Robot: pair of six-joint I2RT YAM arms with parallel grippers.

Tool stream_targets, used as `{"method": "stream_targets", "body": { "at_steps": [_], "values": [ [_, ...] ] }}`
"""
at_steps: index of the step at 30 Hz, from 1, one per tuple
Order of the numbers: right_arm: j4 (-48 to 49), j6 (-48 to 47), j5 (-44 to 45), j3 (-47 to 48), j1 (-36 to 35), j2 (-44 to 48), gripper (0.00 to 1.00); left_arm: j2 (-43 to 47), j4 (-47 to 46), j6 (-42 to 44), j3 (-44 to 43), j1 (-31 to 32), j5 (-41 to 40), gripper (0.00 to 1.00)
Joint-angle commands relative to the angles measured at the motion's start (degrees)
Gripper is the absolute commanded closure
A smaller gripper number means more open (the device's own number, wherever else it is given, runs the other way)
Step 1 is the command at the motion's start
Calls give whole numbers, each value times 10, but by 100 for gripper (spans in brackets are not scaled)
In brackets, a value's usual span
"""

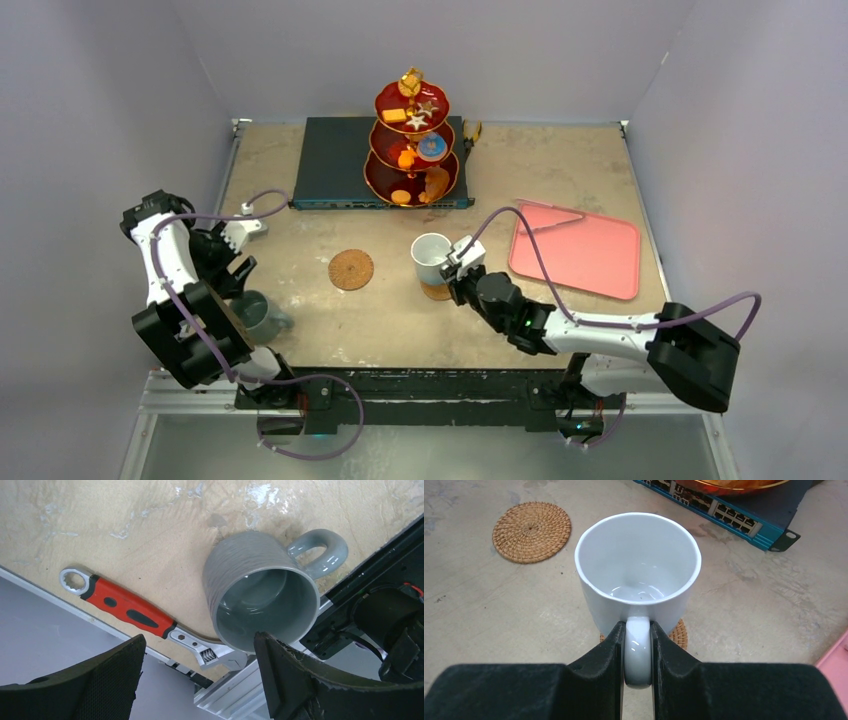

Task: Serve the afternoon tea

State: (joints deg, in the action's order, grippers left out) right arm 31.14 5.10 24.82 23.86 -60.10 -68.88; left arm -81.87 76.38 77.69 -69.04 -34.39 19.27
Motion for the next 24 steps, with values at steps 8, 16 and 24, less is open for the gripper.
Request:
{"method": "stream_targets", "body": {
  "at_steps": [8,16,24],
  "values": [
    [79,42,39,-32,-2,60,100,9,52,60,-3,-4,4,20],
    [97,52,26,-43,-3,52,100,14,49,61,1,-4,1,20],
    [118,63,20,-59,-3,35,100,16,56,70,3,-4,-10,20]
  ]
}}
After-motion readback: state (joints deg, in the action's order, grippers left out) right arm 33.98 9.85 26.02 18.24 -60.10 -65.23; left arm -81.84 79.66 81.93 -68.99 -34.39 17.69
